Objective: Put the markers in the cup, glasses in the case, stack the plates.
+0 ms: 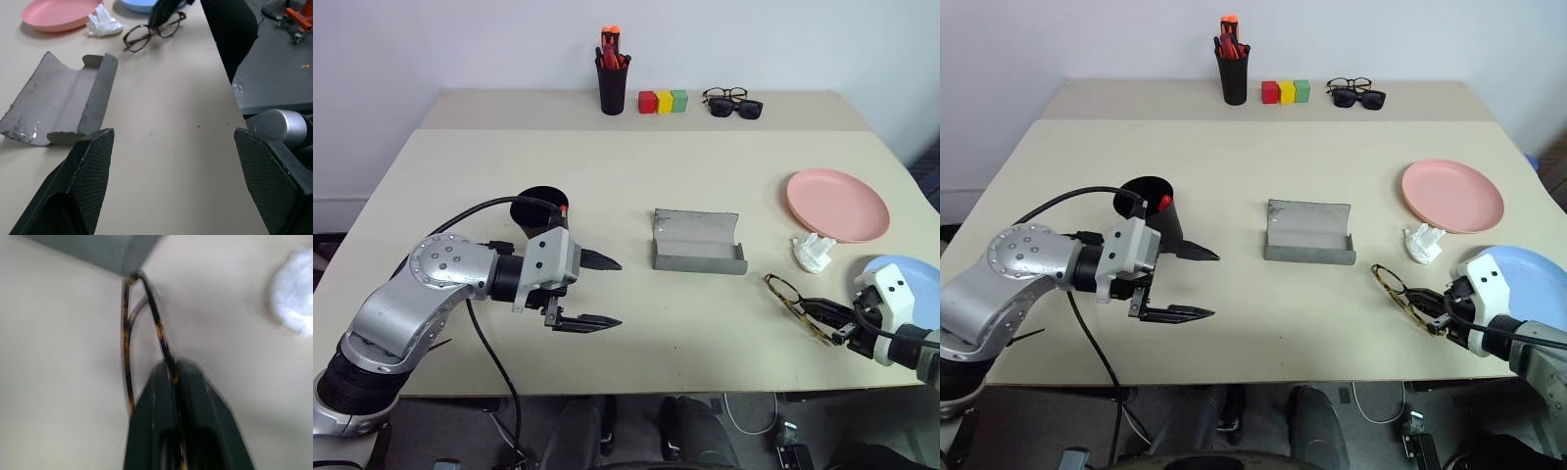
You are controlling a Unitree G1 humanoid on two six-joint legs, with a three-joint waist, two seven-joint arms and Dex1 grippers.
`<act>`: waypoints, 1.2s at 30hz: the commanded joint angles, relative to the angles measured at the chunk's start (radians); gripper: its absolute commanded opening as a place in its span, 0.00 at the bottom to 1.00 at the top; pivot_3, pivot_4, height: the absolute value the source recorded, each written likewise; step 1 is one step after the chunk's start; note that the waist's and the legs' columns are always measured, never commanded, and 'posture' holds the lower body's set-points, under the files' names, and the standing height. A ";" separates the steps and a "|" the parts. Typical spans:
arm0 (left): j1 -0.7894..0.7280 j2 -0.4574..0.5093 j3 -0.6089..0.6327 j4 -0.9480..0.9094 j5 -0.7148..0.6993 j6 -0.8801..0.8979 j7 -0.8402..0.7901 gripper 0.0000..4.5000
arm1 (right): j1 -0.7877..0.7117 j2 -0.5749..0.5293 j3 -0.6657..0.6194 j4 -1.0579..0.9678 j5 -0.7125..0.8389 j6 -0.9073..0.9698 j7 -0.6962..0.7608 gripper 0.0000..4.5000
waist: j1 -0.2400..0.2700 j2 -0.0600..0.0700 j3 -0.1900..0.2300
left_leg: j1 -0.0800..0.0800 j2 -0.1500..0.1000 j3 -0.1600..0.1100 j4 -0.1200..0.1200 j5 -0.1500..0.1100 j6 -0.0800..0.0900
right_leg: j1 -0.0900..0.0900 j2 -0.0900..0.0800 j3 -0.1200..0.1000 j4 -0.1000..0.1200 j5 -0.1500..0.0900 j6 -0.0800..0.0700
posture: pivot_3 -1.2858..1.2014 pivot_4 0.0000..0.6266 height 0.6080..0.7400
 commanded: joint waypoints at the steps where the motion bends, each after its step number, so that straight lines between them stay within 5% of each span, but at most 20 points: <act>1: 0.019 0.010 0.023 -0.049 -0.011 -0.019 0.006 0.89 | 0.008 0.004 0.025 -0.003 -0.005 0.007 -0.002 0.01 | -0.001 0.000 0.000 | 0.000 0.000 0.000 -0.001 0.000 0.000 | 0.000 0.000 0.000 0.000 0.000 0.000 | 0.52 0.24 1.00; 12: 0.033 0.002 0.024 -0.081 -0.015 -0.011 0.046 0.89 | -0.179 -0.028 -0.036 0.015 -0.022 -0.115 -0.019 0.01 | -0.004 0.004 0.002 | 0.000 0.000 0.002 -0.003 0.001 -0.002 | 0.000 0.000 0.000 0.000 0.000 0.000 | 0.52 0.24 1.00; 22: 0.035 -0.005 0.017 -0.094 -0.008 -0.006 0.088 0.89 | -0.454 0.020 0.116 0.116 -0.127 -0.346 -0.040 0.01 | 0.007 0.004 0.002 | -0.004 0.000 0.002 -0.004 0.003 -0.002 | -0.004 0.000 -0.001 0.000 0.000 0.000 | 0.52 0.24 1.00; 36: 0.062 0.002 0.027 -0.120 -0.019 0.003 0.121 0.89 | -0.209 -0.037 0.079 0.105 -0.240 -0.278 -0.069 0.01 | 0.004 0.004 0.002 | -0.003 0.001 0.003 -0.003 0.003 -0.003 | -0.004 0.000 -0.001 0.002 0.001 -0.001 | 0.52 0.24 1.00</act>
